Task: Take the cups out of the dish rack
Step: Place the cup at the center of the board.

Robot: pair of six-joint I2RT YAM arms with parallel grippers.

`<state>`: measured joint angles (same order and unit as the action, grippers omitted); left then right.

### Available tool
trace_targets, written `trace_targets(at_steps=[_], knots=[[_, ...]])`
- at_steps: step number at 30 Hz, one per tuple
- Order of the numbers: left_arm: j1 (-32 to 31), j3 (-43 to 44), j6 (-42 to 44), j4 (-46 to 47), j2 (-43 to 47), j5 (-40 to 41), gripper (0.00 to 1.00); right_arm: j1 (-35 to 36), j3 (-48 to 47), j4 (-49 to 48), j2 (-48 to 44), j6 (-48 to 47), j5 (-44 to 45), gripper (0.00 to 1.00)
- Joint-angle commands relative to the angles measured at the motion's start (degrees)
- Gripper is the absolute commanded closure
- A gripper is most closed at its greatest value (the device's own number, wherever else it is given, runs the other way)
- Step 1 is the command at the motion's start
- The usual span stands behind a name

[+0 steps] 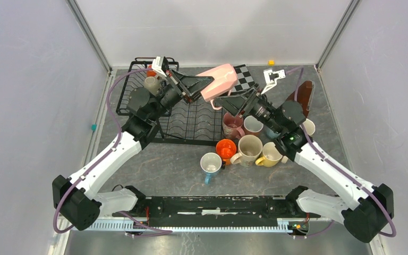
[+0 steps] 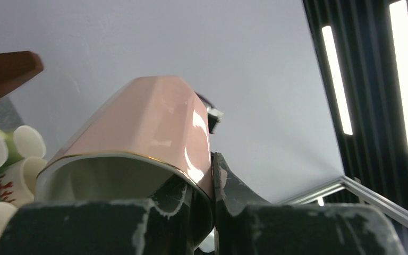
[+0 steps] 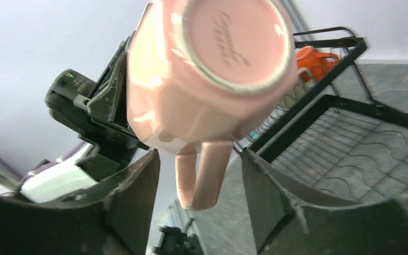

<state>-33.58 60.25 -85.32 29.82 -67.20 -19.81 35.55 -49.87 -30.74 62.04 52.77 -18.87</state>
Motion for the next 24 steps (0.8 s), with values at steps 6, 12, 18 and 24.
trace_targets(at_steps=[6, 12, 18, 24], knots=[[-0.34, 11.67, 14.46, -16.64, 2.18, 0.89, 0.98, -0.37, -7.02, 24.76, -9.77, -21.56, 11.43, 0.02], [-1.19, 14.95, 21.43, -29.19, 1.5, -3.86, 0.98, -0.31, -10.34, 39.65, -17.23, -28.75, 21.96, 0.02], [-6.0, 14.91, 29.13, -40.69, 2.75, -4.61, 0.98, -0.34, -17.46, 53.26, -17.19, -33.55, 31.02, 0.02], [-14.18, 14.97, 37.33, -52.0, 3.14, 0.31, 0.98, -1.78, -21.69, 58.71, -10.46, -36.02, 31.25, 0.02]])
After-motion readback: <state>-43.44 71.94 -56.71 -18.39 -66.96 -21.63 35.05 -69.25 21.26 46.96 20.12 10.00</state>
